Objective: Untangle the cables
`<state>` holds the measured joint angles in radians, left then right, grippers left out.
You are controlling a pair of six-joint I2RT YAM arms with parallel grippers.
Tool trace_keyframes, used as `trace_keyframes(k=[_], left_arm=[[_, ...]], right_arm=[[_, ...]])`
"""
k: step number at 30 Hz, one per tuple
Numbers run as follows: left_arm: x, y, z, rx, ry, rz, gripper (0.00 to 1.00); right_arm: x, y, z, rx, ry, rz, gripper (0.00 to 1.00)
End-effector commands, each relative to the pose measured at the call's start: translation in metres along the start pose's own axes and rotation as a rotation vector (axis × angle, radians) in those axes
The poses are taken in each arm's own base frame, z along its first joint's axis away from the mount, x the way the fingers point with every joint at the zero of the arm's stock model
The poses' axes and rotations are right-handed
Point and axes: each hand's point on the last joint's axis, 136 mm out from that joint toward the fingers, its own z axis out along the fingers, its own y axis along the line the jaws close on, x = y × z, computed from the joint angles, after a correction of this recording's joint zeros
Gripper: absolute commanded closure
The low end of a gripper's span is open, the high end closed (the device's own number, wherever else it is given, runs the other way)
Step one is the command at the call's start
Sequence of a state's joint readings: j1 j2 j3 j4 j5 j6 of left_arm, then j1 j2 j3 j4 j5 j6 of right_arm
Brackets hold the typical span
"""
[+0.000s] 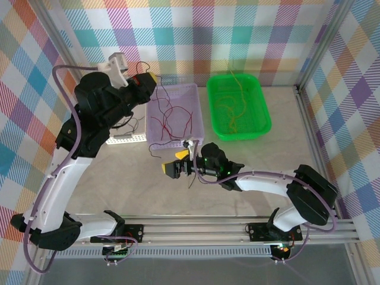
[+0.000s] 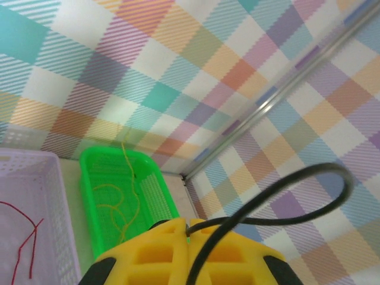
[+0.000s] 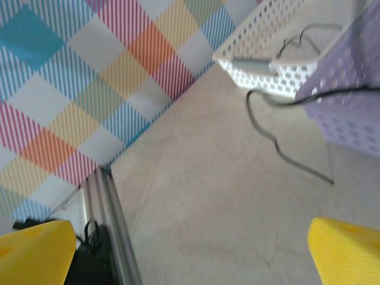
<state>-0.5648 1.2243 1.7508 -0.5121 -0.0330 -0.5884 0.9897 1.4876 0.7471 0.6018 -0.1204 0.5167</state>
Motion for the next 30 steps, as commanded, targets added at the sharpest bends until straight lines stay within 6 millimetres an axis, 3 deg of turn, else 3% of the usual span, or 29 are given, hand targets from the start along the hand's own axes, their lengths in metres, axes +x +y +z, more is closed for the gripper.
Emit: trace_keyframes(k=[1,6,14,20,24,28,30], left_arm=[[-0.014,-0.005,-0.014,-0.013,-0.098,-0.047,1.0],[-0.011,-0.009,-0.018,-0.045,-0.141,-0.053,1.0],[-0.011,-0.019,-0.019,-0.081,-0.186,-0.056,1.0],[-0.01,-0.026,-0.026,-0.081,-0.207,-0.05,1.0],[-0.009,-0.029,-0.03,-0.086,-0.213,-0.04,1.0],[-0.015,-0.029,-0.036,-0.097,-0.231,-0.025,1.0],[-0.021,-0.029,-0.042,-0.105,-0.248,-0.013,1.0]], right_arm=[[-0.043,0.009,0.007,0.011,-0.21,-0.005,0.0],[-0.043,0.011,0.026,-0.012,-0.261,0.049,0.0],[-0.041,0.034,0.044,-0.074,-0.302,0.06,0.0],[-0.036,0.031,0.054,-0.061,-0.314,0.104,0.09],[-0.033,0.03,0.06,-0.052,-0.291,0.128,0.27],[-0.027,0.027,0.057,-0.034,-0.261,0.14,0.69],[-0.024,0.027,0.054,-0.031,-0.243,0.145,0.83]])
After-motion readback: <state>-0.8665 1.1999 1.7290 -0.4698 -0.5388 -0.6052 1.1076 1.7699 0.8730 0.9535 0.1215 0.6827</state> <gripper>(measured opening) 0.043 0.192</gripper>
